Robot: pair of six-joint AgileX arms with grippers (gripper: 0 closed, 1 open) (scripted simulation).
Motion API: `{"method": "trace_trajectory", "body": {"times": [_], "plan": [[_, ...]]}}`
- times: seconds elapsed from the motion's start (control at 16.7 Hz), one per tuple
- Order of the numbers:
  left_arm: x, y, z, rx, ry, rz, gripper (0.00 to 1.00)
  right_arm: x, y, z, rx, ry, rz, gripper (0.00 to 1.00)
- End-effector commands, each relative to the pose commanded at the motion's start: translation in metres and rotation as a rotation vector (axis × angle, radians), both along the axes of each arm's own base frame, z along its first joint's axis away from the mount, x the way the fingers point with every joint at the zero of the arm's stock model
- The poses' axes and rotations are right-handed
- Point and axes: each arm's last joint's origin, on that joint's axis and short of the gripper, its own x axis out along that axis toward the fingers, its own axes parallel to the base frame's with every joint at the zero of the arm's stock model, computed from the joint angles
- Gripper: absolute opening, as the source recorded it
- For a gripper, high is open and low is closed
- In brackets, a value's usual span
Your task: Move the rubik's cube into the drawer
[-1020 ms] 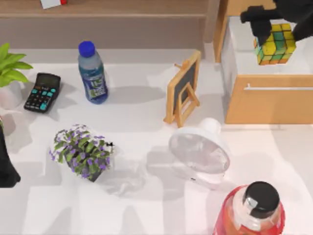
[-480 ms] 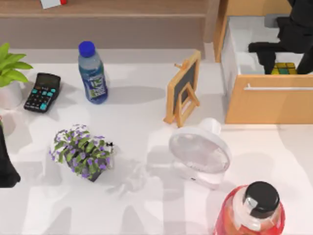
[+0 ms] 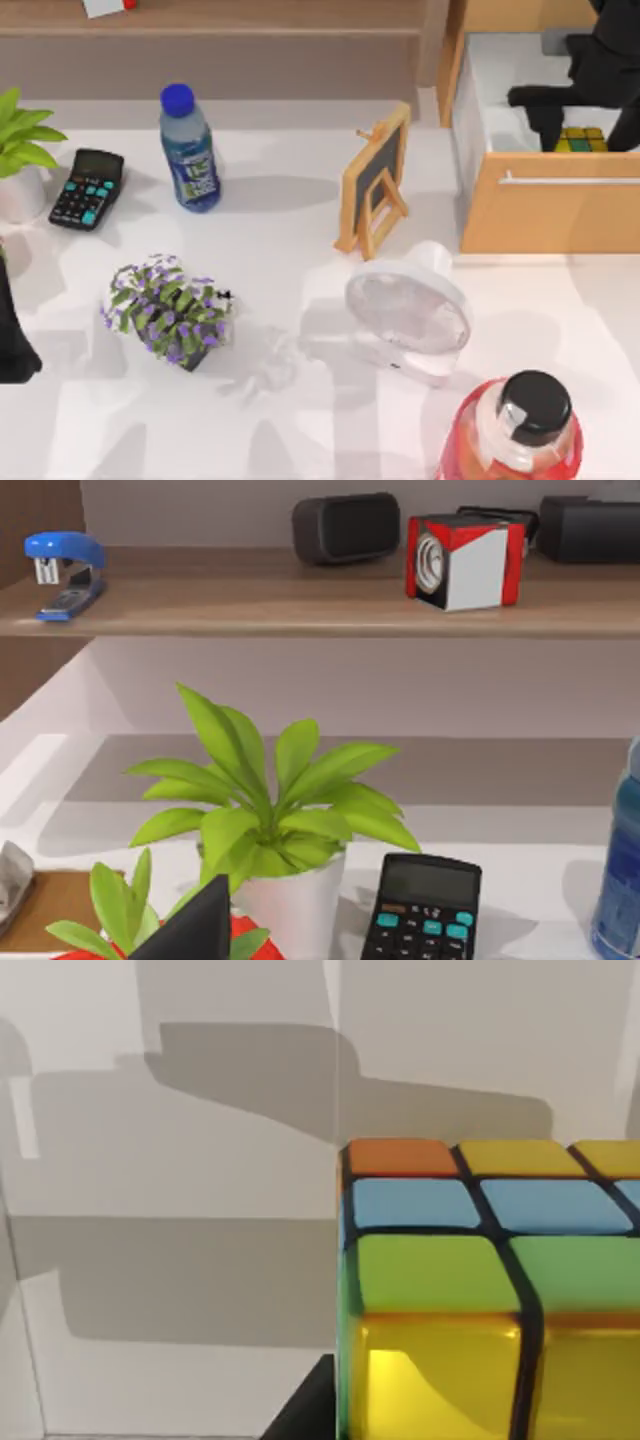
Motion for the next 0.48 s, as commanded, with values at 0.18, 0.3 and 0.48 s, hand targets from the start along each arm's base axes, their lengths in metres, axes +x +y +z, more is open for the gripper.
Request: {"method": "trace_trajectory", "body": {"times": [0.18, 0.3, 0.48], "plan": [[0.0000, 0.0000, 0.0000, 0.000, 0.000, 0.000, 1.00, 0.0000, 0.0000, 0.0000, 0.000, 0.000, 0.000, 0.60], [0.0000, 0.0000, 0.0000, 0.000, 0.000, 0.000, 1.00, 0.0000, 0.0000, 0.0000, 0.000, 0.000, 0.000, 0.75], [0.0000, 0.0000, 0.0000, 0.000, 0.000, 0.000, 1.00, 0.0000, 0.0000, 0.0000, 0.000, 0.000, 0.000, 0.98]]}}
